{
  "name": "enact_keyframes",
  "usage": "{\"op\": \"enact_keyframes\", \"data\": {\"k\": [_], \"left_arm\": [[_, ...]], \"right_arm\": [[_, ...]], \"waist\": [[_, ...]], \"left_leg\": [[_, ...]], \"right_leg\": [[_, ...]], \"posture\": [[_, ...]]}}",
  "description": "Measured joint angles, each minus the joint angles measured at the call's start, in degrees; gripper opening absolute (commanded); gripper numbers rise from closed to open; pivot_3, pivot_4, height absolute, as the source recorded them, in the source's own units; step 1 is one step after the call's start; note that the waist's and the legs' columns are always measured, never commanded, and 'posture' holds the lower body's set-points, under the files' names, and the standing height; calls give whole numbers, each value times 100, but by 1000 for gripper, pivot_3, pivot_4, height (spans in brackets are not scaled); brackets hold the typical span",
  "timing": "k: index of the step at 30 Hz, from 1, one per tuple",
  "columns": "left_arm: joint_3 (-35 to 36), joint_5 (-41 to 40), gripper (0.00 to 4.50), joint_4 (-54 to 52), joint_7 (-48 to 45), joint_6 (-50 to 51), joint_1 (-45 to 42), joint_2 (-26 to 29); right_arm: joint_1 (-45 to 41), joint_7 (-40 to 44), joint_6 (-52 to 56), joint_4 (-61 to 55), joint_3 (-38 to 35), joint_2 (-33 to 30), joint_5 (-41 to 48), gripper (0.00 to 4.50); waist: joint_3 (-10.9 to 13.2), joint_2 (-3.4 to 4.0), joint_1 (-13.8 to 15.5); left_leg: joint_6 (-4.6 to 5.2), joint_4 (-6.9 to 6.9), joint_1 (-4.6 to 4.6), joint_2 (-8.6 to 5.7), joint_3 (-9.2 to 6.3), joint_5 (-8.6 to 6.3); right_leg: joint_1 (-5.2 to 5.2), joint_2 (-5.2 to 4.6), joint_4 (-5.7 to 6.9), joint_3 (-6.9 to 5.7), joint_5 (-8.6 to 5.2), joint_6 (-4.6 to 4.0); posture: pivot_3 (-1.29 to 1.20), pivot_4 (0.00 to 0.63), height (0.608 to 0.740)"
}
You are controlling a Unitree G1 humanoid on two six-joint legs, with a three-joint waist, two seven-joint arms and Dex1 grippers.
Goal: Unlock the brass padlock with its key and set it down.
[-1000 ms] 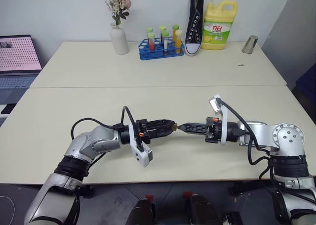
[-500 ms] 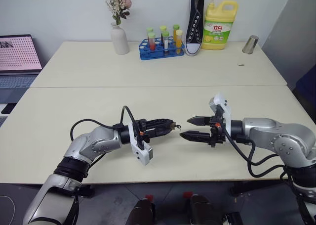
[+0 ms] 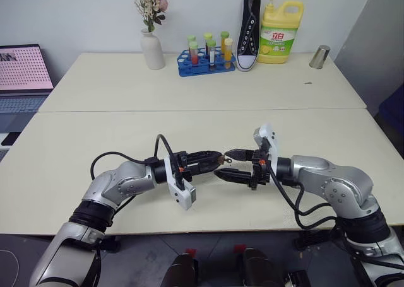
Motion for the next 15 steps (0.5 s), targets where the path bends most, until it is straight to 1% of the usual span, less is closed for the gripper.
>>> {"op": "enact_keyframes", "data": {"k": [3,10,11,15], "left_arm": [[-6,0,966,-1,-2,0,0,-3],[-21,-6,966,-8,-3,-3,11,-8],[-24,-8,966,-10,-3,-2,17,-9],[-25,-10,966,-10,-3,0,23,-10]], "right_arm": [[-76,-1,40,73,-29,104,-67,2896],[-85,54,107,135,-43,187,-117,353],[-90,63,109,133,-43,189,-139,115],[-94,100,113,133,-43,201,-197,130]], "waist": [[0,0,-1],[0,0,-2],[0,0,-2],[0,0,-2]], "left_leg": [[0,0,0,0,-1,0],[0,0,0,-1,0,0],[0,0,0,-1,0,0],[0,0,0,-1,0,0]], "right_leg": [[0,0,1,0,0,0],[0,0,1,0,0,0],[0,0,1,1,0,0],[0,0,2,0,0,0]], "posture": [[0,150,740],[0,150,740],[0,150,740],[0,150,740]]}}
